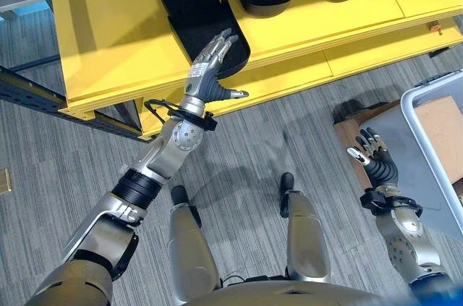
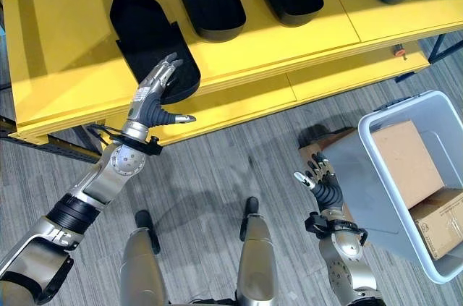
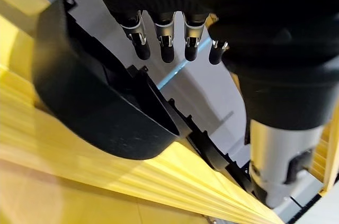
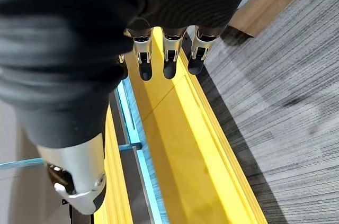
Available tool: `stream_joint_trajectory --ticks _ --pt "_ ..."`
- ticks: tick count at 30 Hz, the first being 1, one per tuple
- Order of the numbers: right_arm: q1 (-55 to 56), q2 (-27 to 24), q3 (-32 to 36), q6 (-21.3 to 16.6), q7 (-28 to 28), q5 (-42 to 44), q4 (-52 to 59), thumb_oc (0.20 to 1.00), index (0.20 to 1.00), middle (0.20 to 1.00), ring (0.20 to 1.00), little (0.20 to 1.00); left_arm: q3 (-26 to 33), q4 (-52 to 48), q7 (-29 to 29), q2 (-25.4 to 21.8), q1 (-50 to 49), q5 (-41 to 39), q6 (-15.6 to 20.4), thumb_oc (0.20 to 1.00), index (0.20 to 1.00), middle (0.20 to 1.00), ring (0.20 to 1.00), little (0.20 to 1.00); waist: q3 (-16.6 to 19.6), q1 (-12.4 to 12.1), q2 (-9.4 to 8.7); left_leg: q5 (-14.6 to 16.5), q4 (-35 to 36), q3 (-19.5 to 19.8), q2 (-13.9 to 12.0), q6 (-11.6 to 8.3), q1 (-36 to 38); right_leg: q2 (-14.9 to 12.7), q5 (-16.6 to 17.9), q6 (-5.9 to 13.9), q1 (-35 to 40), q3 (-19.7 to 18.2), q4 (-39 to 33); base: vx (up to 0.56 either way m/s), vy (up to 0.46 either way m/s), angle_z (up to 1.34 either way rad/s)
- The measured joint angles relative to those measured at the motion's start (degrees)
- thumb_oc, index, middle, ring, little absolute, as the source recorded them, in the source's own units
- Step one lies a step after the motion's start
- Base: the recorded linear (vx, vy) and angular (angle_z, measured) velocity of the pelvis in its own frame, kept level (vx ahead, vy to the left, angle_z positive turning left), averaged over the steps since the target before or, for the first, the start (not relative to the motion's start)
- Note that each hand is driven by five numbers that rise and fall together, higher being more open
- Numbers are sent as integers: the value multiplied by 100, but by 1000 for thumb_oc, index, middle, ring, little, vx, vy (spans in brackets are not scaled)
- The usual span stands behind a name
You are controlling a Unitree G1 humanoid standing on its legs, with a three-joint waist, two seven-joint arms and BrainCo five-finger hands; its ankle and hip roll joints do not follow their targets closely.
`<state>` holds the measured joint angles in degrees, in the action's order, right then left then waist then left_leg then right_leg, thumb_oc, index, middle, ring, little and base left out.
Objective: Move parts from the plastic box to the shelf.
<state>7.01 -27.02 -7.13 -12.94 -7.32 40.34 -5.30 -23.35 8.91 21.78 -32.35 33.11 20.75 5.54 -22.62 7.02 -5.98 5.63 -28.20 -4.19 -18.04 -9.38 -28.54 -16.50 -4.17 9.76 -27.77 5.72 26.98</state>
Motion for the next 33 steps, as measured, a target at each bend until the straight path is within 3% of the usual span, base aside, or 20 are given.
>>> stream_joint_trajectory --ticks 13,17,25,30,33 --pt "5 0 8 3 31 1 -28 1000 1000 1000 1000 1000 295 289 329 -59 337 1 -128 1000 1000 1000 1000 1000 10 31 -5 9 -41 -1 -1 0 -46 1 16 26 -50 -17 19 0 0 0" --pt "5 0 10 3 40 0 -26 1000 1000 1000 1000 1000 554 -458 327 -256 217 0 -105 1000 1000 1000 1000 1000 9 -1 -5 8 -37 -2 -1 -1 -56 1 6 20 -76 -24 46 0 0 0" --pt "28 0 36 1 36 0 -14 1000 1000 1000 1000 1000 1285 -2265 279 -542 -772 -38 313 1000 1000 1000 1000 1000 2 -79 6 7 -21 2 -4 -2 -47 -2 -17 21 -84 -17 95 0 0 0" --pt "34 -1 39 1 31 -3 -12 1000 1000 1000 1000 1000 1197 -2772 48 -538 -997 -357 535 1000 1000 1000 1000 1000 -45 -169 79 -8 -11 5 -1 4 -45 -7 -21 17 -83 -13 116 0 -1 1" --pt "37 -1 38 1 23 -4 -10 1000 1000 1000 1000 1000 766 -2837 -148 -380 -986 -989 703 1000 1000 1000 1000 1000 -69 -158 116 -19 0 6 11 12 -37 -24 -60 5 -83 -6 151 -1 -4 1"
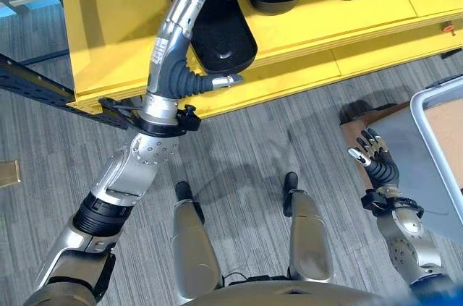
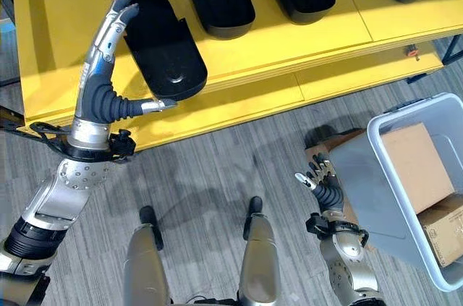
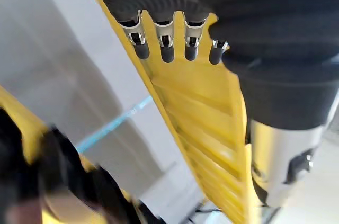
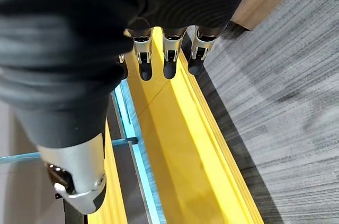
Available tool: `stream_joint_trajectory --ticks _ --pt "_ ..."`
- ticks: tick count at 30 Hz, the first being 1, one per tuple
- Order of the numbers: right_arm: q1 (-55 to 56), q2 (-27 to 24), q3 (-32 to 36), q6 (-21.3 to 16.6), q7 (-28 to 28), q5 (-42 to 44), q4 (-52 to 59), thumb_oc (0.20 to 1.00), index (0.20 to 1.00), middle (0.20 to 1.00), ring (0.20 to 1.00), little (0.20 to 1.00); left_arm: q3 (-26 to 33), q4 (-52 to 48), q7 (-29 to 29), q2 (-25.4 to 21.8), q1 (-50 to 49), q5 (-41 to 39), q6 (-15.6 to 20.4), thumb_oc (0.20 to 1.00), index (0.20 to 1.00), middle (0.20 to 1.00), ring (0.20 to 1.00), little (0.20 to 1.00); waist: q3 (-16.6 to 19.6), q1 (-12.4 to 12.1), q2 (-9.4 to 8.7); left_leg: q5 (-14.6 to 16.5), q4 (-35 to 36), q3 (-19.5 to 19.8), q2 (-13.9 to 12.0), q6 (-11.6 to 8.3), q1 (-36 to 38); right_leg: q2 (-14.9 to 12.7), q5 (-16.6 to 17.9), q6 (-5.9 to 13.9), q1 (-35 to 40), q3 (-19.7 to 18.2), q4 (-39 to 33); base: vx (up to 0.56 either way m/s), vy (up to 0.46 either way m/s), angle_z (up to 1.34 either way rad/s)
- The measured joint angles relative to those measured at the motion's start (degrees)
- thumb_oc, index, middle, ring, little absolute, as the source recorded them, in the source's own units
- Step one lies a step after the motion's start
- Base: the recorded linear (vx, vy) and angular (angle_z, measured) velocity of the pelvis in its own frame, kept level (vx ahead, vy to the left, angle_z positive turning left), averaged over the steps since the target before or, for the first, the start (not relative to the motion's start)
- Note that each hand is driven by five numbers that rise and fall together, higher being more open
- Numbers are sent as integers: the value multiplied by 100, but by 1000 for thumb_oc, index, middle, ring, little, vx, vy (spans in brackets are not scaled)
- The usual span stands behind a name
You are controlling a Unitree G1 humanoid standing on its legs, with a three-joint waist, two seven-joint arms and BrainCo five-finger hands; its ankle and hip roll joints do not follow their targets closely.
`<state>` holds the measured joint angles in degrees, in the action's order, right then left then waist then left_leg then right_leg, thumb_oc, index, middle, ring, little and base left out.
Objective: Move parts from the plastic box to the shelf.
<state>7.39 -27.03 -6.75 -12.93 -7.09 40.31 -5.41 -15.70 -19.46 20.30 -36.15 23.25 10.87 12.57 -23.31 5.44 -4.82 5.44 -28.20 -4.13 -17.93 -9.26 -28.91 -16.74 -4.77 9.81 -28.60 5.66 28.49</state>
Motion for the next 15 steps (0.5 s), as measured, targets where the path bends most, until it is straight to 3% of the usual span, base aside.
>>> stream_joint_trajectory --ticks 4,7,15 --pt "32 -14 12 -4 -44 0 9 1000 1000 1000 1000 1000 -724 175 -349 236 183 -467 60 1000 1000 1000 1000 1000 -75 58 34 -8 1 14 1 -1 16 0 -21 8 1 10 54 0 0 0" --pt "25 -12 -35 -1 -82 1 3 1000 1000 1000 1000 1000 -1612 988 -704 893 522 -1466 49 1000 1000 1000 1000 1000 -94 56 23 -8 13 12 3 -1 100 0 -39 23 56 5 80 0 0 0" --pt "142 -8 -42 -2 -154 78 -5 1000 1000 1000 1000 1000 -2152 1590 -1080 1408 578 -2379 -115 1000 1000 1000 1000 1000 -213 245 -18 -12 61 16 -2 -4 210 2 -109 5 109 -1 145 0 0 0"
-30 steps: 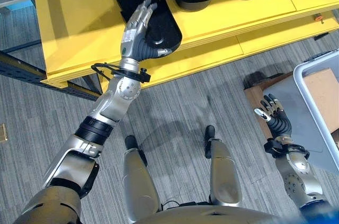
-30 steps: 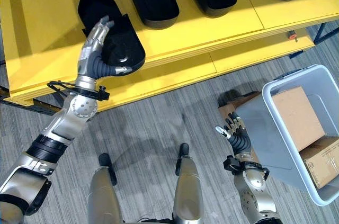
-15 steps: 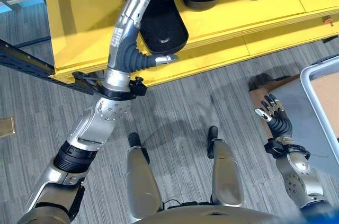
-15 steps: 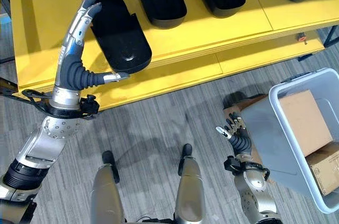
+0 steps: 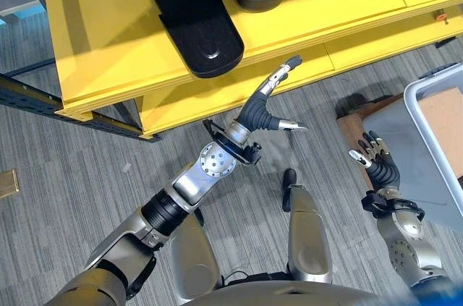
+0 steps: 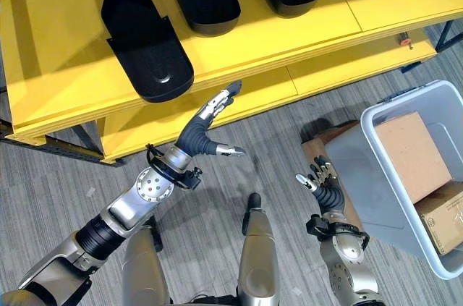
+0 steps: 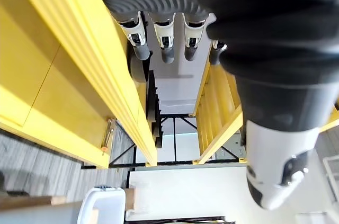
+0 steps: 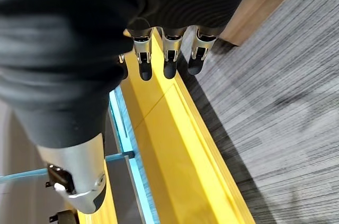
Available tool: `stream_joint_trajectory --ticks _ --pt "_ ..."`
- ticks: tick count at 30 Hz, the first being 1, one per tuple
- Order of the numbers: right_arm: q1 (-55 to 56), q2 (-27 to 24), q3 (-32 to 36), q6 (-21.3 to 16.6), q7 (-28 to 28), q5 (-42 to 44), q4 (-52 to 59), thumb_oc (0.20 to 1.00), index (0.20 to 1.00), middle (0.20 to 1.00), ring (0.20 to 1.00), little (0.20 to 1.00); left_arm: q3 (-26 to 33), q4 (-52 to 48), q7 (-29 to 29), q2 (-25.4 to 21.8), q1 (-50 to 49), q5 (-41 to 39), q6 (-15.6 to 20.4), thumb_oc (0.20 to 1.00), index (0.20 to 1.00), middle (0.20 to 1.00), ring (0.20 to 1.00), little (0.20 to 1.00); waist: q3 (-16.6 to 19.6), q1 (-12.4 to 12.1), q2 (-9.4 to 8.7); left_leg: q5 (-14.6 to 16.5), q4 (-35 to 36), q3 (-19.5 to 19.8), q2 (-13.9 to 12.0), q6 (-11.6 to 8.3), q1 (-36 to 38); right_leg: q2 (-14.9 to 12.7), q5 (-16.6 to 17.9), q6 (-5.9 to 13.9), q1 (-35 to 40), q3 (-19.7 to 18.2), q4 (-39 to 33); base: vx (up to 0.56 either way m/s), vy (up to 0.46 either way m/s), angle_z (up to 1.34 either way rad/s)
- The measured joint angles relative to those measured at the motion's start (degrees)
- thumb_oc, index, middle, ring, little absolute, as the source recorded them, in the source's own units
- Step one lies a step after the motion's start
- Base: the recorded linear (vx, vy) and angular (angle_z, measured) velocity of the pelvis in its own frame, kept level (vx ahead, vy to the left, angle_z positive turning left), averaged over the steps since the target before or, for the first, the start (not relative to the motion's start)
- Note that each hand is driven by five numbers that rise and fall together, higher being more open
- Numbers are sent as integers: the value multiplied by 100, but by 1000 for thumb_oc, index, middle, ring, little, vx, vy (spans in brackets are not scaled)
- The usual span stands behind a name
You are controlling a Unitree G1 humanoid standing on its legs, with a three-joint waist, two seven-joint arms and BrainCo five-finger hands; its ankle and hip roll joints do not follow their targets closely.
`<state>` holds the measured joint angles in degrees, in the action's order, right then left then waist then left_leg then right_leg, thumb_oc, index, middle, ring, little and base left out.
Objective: Move parts from the plastic box to the shelf.
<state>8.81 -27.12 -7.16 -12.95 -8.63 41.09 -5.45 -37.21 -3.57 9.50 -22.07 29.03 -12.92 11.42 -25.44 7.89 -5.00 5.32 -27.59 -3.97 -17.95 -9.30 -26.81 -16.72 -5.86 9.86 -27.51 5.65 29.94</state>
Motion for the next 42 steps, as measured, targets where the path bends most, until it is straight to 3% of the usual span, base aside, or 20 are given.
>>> stream_joint_trajectory --ticks 5,13,18,22,28,42 --pt "-1 2 -8 0 -59 46 -5 1000 1000 1000 1000 1000 -454 385 -86 269 208 -210 -57 1000 1000 1000 1000 1000 -1 19 -3 -1 3 -1 3 -2 3 1 3 0 4 0 8 0 0 0" --pt "3 4 -24 -2 -120 123 -16 1000 1000 1000 1000 1000 -517 1094 -35 475 289 -354 -129 1000 1000 1000 1000 1000 -16 48 -35 -4 22 -1 0 -4 92 9 -1 -3 66 -6 1 0 0 0" --pt "13 4 -27 -2 -166 156 -79 1000 1000 1000 1000 1000 -56 1520 229 442 301 -341 -123 1000 1000 1000 1000 1000 -9 50 -55 -4 24 -4 -4 -5 136 9 -9 -16 109 -8 0 0 0 0" --pt "11 16 -28 -6 -167 162 -159 1000 1000 1000 1000 1000 473 2034 536 381 403 -340 -123 1000 1000 1000 1000 1000 79 64 -205 11 0 -17 -9 -21 147 11 -11 -19 109 -28 -2 8 10 -2" --pt "25 18 -25 -7 -154 259 -231 1000 1000 1000 1000 1000 1058 1972 855 -95 417 -334 -100 1000 1000 1000 1000 1000 142 42 -278 119 -211 -17 -23 -18 25 8 10 -5 82 -64 -22 9 15 -2" --pt "16 20 -7 -4 -50 259 -242 1000 1000 1000 1000 1000 1422 2014 1099 -262 447 -319 -71 1000 1000 1000 1000 1000 280 68 -261 190 -331 -92 -26 -2 -33 12 60 48 0 -170 -36 2 9 -2"
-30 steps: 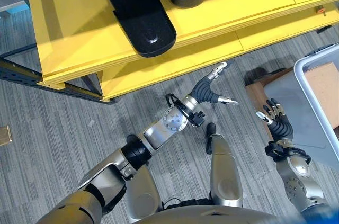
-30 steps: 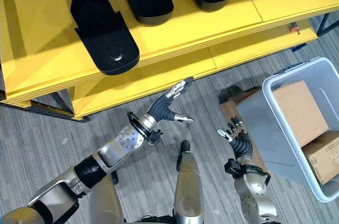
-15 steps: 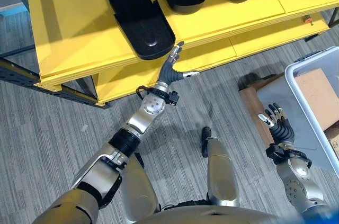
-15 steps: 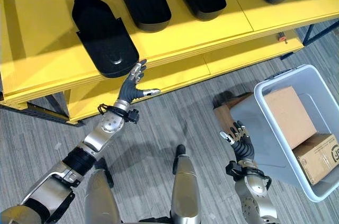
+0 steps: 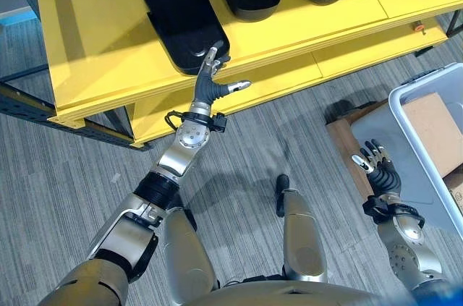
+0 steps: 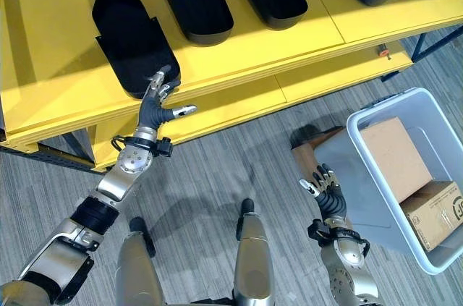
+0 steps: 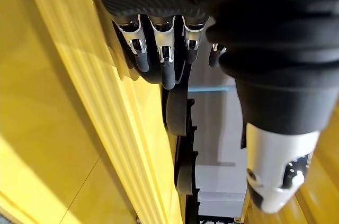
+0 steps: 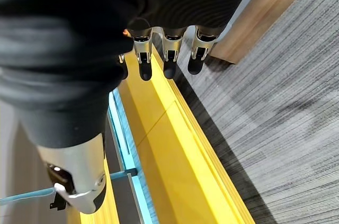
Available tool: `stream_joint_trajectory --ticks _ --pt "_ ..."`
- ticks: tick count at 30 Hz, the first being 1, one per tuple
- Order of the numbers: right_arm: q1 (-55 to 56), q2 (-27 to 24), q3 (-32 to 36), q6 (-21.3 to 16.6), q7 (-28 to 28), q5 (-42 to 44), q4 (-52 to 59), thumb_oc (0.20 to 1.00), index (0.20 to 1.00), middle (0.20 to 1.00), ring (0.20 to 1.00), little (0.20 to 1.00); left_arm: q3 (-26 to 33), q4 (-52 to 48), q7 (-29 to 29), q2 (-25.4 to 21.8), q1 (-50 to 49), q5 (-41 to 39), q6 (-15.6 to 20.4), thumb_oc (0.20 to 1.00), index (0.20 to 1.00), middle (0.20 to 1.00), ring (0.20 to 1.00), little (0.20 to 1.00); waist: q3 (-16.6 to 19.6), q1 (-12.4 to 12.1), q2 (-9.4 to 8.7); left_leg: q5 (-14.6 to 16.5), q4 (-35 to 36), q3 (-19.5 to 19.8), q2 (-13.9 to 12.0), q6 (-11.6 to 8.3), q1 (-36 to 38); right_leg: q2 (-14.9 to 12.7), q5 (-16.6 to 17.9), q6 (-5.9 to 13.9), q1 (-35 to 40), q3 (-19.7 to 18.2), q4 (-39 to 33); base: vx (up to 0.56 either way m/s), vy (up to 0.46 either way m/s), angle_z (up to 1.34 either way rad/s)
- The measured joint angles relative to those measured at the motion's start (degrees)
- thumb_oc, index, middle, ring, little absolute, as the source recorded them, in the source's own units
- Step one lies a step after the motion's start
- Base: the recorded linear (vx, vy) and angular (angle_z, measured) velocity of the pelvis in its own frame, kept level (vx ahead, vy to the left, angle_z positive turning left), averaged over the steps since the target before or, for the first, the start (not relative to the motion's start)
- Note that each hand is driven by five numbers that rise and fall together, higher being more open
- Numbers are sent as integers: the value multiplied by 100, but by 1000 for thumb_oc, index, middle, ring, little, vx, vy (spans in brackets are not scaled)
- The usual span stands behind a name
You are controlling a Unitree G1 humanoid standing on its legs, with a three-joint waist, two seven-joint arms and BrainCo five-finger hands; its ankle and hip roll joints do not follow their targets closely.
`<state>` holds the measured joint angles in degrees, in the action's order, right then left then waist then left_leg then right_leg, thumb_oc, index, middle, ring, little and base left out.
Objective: Move parts from the plastic box to the shelf.
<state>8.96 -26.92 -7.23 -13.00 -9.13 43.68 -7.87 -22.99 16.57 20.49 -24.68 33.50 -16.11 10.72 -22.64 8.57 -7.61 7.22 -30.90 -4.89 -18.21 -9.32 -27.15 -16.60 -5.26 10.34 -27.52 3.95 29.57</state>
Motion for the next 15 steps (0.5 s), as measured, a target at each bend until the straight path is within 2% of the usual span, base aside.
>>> stream_joint_trajectory --ticks 3,7,15 --pt "40 -2 7 7 20 1 -60 1000 1000 1000 1000 1000 6 630 69 -129 299 6 7 1000 1000 1000 1000 1000 179 58 48 25 -24 -15 -9 -7 -30 9 -3 -10 -27 -22 -39 27 29 -4" --pt "64 -2 7 7 97 1 -98 1000 1000 1000 1000 1000 59 779 139 -267 440 222 5 1000 1000 1000 1000 1000 317 125 51 41 -48 -49 -36 -17 -100 36 50 15 -107 -51 -62 18 6 -4" --pt "94 -1 20 9 189 1 -198 1000 1000 1000 1000 1000 54 1246 245 -327 723 230 -10 1000 1000 1000 1000 1000 321 148 52 61 -117 -69 -52 -46 -109 43 39 17 -127 -70 12 9 2 -1"
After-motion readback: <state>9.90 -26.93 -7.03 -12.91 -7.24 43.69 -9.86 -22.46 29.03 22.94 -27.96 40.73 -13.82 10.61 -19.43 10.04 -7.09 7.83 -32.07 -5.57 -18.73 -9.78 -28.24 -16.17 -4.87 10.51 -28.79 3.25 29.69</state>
